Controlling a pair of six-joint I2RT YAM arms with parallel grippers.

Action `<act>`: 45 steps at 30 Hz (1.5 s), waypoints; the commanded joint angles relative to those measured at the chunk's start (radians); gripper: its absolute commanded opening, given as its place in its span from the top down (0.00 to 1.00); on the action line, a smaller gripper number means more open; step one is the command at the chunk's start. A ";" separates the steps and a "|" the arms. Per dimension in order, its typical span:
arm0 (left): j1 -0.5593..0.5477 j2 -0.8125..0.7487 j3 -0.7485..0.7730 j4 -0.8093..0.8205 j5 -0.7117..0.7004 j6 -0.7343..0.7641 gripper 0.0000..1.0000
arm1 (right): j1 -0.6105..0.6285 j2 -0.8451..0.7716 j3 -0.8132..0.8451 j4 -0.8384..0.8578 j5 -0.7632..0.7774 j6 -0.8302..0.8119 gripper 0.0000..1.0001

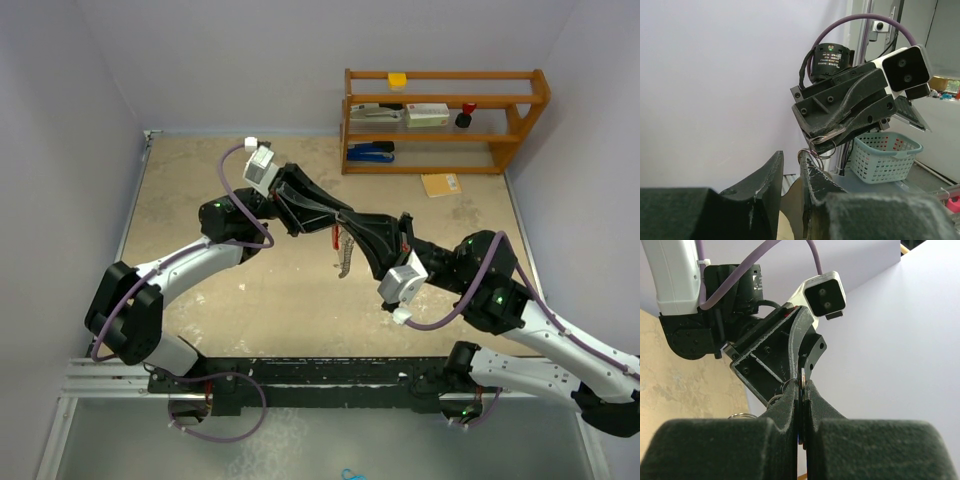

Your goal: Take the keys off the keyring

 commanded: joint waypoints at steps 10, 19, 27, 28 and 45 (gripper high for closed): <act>-0.026 -0.040 0.068 0.195 -0.002 -0.095 0.67 | 0.001 0.003 0.010 0.081 0.035 -0.033 1.00; -0.037 -0.010 0.095 0.195 -0.007 -0.151 0.68 | 0.001 0.013 0.007 0.087 0.047 -0.043 1.00; -0.046 0.033 0.138 0.194 -0.021 -0.220 0.77 | 0.001 0.030 -0.007 0.111 0.067 -0.059 1.00; -0.047 0.035 0.139 0.195 -0.023 -0.223 0.76 | 0.001 0.032 -0.011 0.117 0.069 -0.059 1.00; -0.048 0.033 0.157 0.195 -0.061 -0.261 0.76 | 0.001 0.060 -0.012 0.131 0.075 -0.056 1.00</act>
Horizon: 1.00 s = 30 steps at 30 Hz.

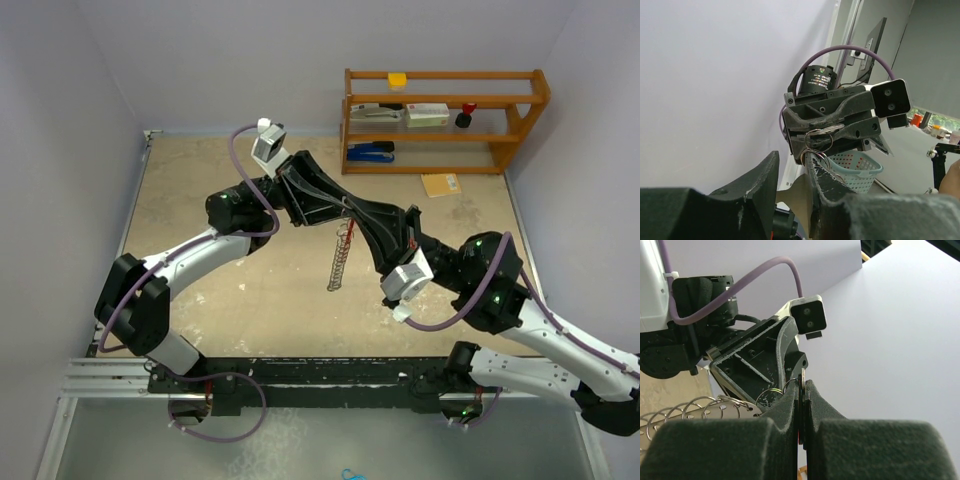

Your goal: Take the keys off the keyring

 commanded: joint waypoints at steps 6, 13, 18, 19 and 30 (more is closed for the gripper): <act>-0.024 -0.020 0.062 0.195 -0.039 -0.050 0.85 | -0.001 0.062 -0.002 0.002 0.029 -0.012 1.00; -0.024 0.004 0.076 0.195 -0.038 -0.071 0.75 | -0.001 0.086 0.000 0.014 0.048 -0.021 1.00; -0.023 0.018 0.092 0.195 -0.037 -0.089 0.69 | -0.001 0.110 0.010 -0.001 0.078 -0.040 1.00; -0.022 0.018 0.091 0.195 -0.036 -0.092 0.69 | -0.001 0.112 0.010 -0.001 0.085 -0.045 1.00; -0.019 0.001 0.094 0.194 -0.026 -0.098 0.73 | -0.001 0.077 0.000 -0.029 0.143 -0.055 1.00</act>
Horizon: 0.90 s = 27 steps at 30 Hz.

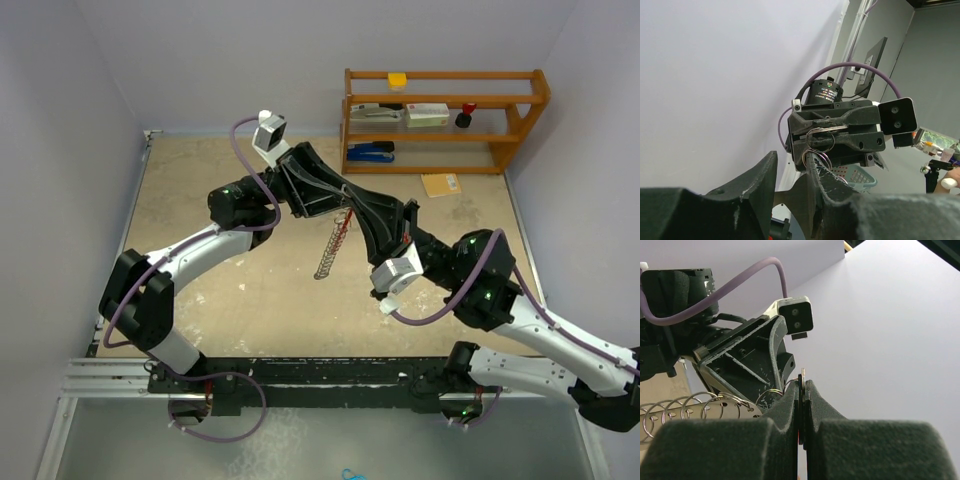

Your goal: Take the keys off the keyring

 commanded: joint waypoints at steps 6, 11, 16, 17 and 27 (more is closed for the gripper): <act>-0.028 -0.025 0.062 0.194 0.009 -0.028 0.84 | 0.000 0.009 0.000 -0.157 0.079 0.000 1.00; -0.028 -0.006 0.080 0.195 -0.008 -0.042 0.86 | 0.000 0.023 -0.004 -0.157 0.118 -0.003 1.00; -0.026 0.016 0.090 0.195 -0.024 -0.055 0.98 | 0.000 0.055 -0.011 -0.134 0.138 -0.015 1.00; -0.026 0.023 0.090 0.195 -0.028 -0.058 1.00 | 0.000 0.059 -0.011 -0.131 0.143 -0.018 1.00; 0.003 0.094 0.089 0.189 -0.065 -0.053 1.00 | -0.001 0.078 -0.015 -0.084 0.139 -0.049 1.00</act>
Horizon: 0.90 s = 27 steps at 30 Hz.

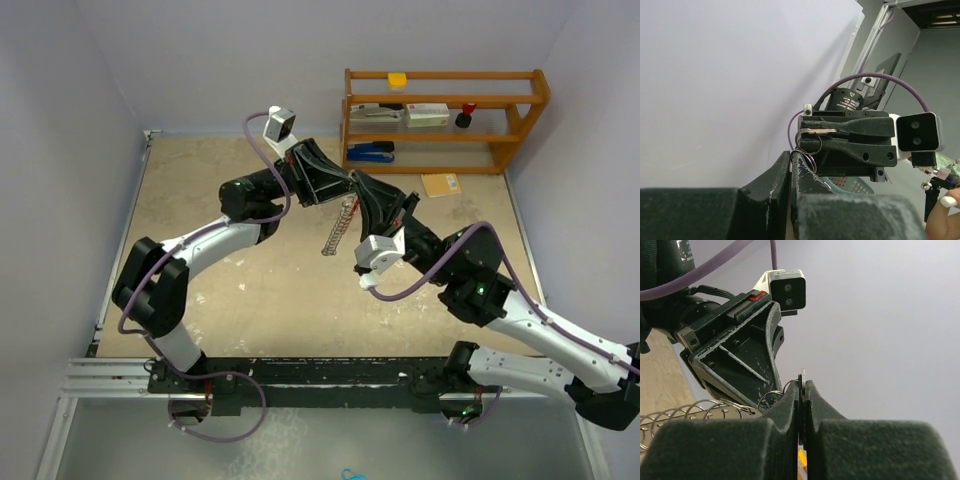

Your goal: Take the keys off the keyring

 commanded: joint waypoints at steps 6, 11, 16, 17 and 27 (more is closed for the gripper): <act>0.019 0.040 0.046 0.049 -0.062 0.067 1.00 | 0.007 0.075 0.012 -0.036 -0.032 -0.033 1.00; 0.056 0.011 0.009 -0.088 -0.104 0.201 1.00 | 0.007 0.097 0.038 -0.061 -0.053 -0.035 1.00; 0.109 -0.041 -0.018 -0.159 -0.138 0.273 1.00 | 0.007 0.093 0.040 -0.090 -0.059 -0.027 1.00; 0.124 -0.048 -0.023 -0.170 -0.146 0.282 1.00 | 0.007 0.089 0.037 -0.089 -0.057 -0.020 1.00; 0.237 -0.066 -0.041 -0.101 -0.201 0.230 1.00 | 0.007 0.066 -0.025 -0.066 -0.014 0.044 1.00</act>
